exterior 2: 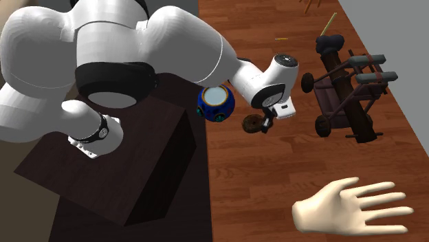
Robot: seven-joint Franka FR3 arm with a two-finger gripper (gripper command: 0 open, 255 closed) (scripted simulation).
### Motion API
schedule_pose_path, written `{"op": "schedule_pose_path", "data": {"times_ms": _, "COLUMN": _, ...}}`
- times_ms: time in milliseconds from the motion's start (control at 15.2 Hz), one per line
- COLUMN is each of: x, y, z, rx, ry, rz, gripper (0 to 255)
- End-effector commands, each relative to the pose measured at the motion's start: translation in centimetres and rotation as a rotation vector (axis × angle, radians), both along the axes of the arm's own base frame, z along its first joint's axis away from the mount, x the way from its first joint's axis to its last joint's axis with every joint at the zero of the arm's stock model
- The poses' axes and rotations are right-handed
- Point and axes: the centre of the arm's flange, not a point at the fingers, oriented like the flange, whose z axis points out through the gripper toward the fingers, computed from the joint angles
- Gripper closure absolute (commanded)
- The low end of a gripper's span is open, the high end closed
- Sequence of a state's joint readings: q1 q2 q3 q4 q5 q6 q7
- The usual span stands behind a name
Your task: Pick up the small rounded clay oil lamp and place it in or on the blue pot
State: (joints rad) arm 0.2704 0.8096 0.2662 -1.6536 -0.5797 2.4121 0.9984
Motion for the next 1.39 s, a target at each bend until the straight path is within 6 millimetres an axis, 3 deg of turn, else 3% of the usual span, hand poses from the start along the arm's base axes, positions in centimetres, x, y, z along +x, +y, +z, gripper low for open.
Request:
{"op": "schedule_pose_path", "data": {"times_ms": 0, "x": 0.0, "y": 0.0, "z": 1.0, "rx": 0.0, "ry": 0.0, "rz": 0.0, "gripper": 255}}
{"op": "schedule_pose_path", "data": {"times_ms": 1320, "x": 0.0, "y": 0.0, "z": 11.6, "rx": 0.0, "ry": 0.0, "rz": 0.0, "gripper": 255}}
